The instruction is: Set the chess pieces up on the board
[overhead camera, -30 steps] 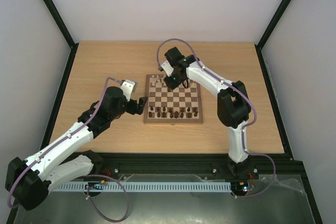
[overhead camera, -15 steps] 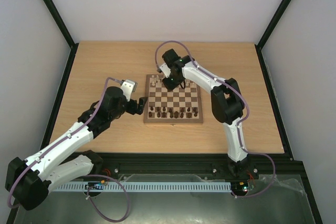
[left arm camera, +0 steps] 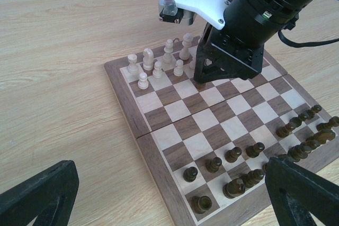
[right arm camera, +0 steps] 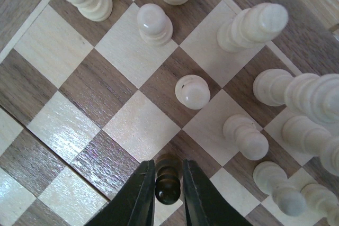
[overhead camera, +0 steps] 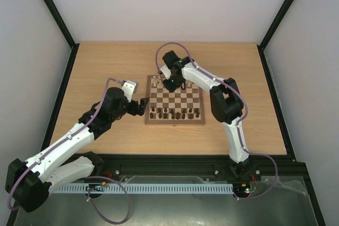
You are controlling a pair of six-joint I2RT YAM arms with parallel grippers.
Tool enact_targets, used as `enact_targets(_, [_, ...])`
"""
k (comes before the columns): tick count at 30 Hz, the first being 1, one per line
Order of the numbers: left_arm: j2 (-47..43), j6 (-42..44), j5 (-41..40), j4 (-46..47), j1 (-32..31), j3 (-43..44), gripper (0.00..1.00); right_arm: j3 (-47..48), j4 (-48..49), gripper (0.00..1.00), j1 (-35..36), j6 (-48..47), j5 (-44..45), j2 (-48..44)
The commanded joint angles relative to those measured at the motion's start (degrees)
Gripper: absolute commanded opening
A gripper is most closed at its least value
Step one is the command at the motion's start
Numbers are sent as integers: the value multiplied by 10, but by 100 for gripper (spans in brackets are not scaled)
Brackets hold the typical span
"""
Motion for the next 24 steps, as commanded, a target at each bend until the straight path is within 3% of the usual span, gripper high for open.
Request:
enact_targets(1, [-5,3,1,9,-2,-1,99,15,-37,9,2,3,-13,4])
enact_targets(24, [2,3,2,9,-2,-1,99,-205,-37,8,15,-25,-85,-200])
